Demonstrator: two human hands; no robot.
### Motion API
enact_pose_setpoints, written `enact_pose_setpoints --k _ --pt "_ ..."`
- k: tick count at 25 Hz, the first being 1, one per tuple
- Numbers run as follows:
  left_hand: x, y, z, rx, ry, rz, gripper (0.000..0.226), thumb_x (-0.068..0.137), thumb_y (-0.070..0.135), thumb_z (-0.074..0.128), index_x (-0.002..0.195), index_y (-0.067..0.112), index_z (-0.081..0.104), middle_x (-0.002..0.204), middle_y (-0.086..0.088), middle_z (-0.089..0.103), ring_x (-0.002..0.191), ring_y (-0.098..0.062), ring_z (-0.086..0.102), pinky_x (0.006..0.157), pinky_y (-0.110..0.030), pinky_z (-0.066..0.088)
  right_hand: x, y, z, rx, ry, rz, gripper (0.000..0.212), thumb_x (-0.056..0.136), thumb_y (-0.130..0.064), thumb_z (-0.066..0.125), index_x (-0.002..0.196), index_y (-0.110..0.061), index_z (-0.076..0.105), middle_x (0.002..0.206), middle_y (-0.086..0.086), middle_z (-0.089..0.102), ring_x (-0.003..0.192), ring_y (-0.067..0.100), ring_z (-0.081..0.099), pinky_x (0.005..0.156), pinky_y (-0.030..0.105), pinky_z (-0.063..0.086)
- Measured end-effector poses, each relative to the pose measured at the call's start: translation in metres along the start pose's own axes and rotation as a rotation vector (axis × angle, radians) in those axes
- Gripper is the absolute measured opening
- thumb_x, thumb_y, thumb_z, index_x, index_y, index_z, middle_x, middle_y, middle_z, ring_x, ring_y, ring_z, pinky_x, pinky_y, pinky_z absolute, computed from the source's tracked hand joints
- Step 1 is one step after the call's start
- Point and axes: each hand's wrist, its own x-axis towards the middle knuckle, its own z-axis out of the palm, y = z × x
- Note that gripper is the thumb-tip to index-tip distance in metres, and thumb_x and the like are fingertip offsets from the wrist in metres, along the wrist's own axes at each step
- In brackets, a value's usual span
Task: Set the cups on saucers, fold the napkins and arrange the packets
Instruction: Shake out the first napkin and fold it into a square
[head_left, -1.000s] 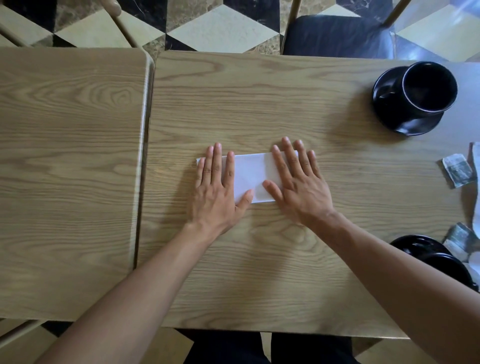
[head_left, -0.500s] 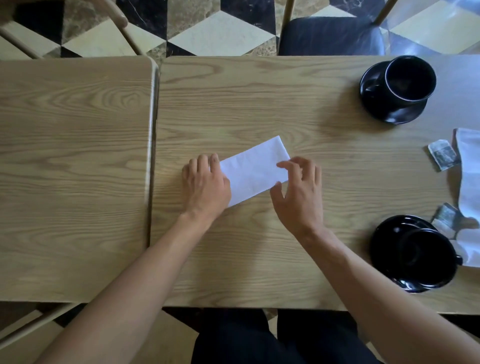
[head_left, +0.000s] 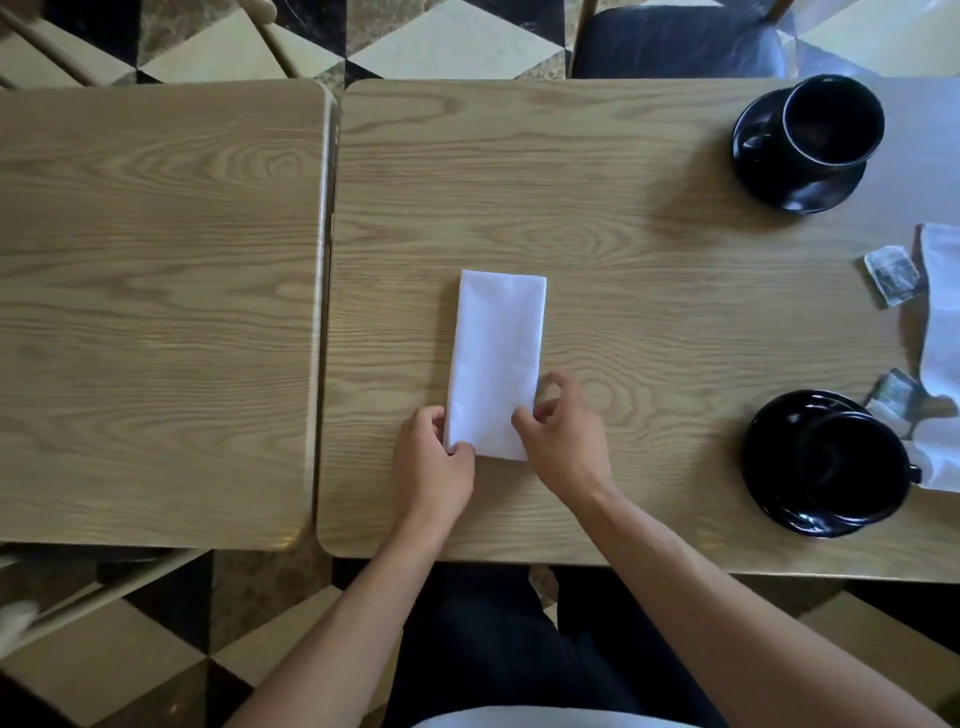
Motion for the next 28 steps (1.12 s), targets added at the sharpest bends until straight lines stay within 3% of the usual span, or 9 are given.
enact_pose_setpoints --k 3,6,9,11,15,18,21,24,28 --pt "-0.008 -0.008 0.0 -0.122 -0.035 -0.099 0.043 0.083 0.016 0.069 0.124 0.023 0.056 0.094 0.009 0.063 0.079 -0.007 0.063 0.06 -0.016 0.04 -0.002 0.005 -0.001 0.042 -0.145 0.09 0.029 0.082 -0.024 0.062 0.093 0.002 0.064 0.063 -0.006 0.063 0.051 0.01 0.056 0.049 0.026 0.042" --pt "-0.008 -0.014 -0.002 -0.047 -0.016 -0.021 0.044 0.088 0.019 0.061 0.131 0.024 0.052 0.102 0.008 0.06 0.084 -0.007 0.06 0.066 -0.02 0.044 -0.009 0.008 -0.003 0.009 -0.163 0.087 0.028 0.081 -0.027 0.062 0.085 0.0 0.063 0.063 -0.005 0.06 0.053 0.007 0.053 0.046 0.022 0.04" --pt "-0.004 -0.021 -0.016 0.069 0.036 0.276 0.059 0.087 -0.009 0.049 0.138 0.021 0.053 0.122 0.004 0.054 0.107 -0.012 0.056 0.091 -0.027 0.052 -0.012 0.009 -0.011 0.212 -0.224 0.141 0.017 0.084 -0.025 0.067 0.092 -0.011 0.07 0.079 -0.007 0.074 0.073 0.012 0.07 0.064 0.027 0.057" --pt "0.01 -0.032 -0.027 0.253 0.06 0.582 0.074 0.078 -0.022 0.053 0.144 0.012 0.052 0.134 -0.008 0.052 0.122 -0.026 0.053 0.102 -0.035 0.049 -0.012 0.007 -0.016 0.472 -0.291 0.185 0.032 0.084 -0.017 0.07 0.116 -0.013 0.066 0.098 0.0 0.079 0.091 0.019 0.077 0.086 0.042 0.062" --pt "0.037 -0.034 -0.036 0.446 -0.006 0.921 0.067 0.088 0.012 0.073 0.148 0.006 0.045 0.152 -0.022 0.042 0.136 -0.044 0.041 0.117 -0.05 0.034 -0.01 0.008 -0.024 0.688 -0.346 0.104 0.085 0.083 -0.006 0.073 0.141 -0.052 0.03 0.108 0.009 0.078 0.099 0.025 0.076 0.086 0.041 0.06" --pt "0.044 -0.023 -0.026 0.414 -0.113 1.026 0.057 0.088 0.03 0.073 0.135 0.001 0.058 0.148 -0.019 0.049 0.139 -0.04 0.041 0.118 -0.045 0.034 -0.006 0.008 -0.029 0.9 -0.459 0.152 0.067 0.082 0.001 0.072 0.137 -0.033 0.055 0.114 0.018 0.074 0.1 0.03 0.073 0.086 0.044 0.059" --pt "0.048 -0.018 -0.02 0.241 -0.11 1.037 0.032 0.085 0.011 0.078 0.113 -0.001 0.069 0.125 -0.015 0.066 0.113 -0.035 0.058 0.098 -0.045 0.049 -0.001 0.015 -0.032 0.946 -0.48 0.194 0.043 0.087 -0.005 0.063 0.128 -0.02 0.067 0.118 0.017 0.073 0.098 0.032 0.074 0.078 0.041 0.06" --pt "0.05 -0.018 -0.018 0.176 -0.114 0.982 0.034 0.074 -0.01 0.08 0.105 -0.001 0.072 0.111 -0.014 0.07 0.095 -0.033 0.061 0.083 -0.043 0.051 0.009 0.029 -0.036 0.731 -0.416 0.103 0.05 0.085 0.005 0.04 0.12 -0.012 0.072 0.112 0.015 0.073 0.092 0.032 0.073 0.071 0.035 0.059" --pt "0.051 -0.013 -0.015 0.172 -0.113 0.978 0.026 0.078 -0.012 0.073 0.101 -0.001 0.074 0.103 -0.014 0.068 0.092 -0.034 0.061 0.08 -0.043 0.051 0.018 0.043 -0.046 -0.247 -0.112 -0.627 0.06 0.08 0.007 0.06 0.13 -0.026 0.064 0.123 -0.008 0.047 0.085 0.005 0.053 0.072 0.014 0.047"
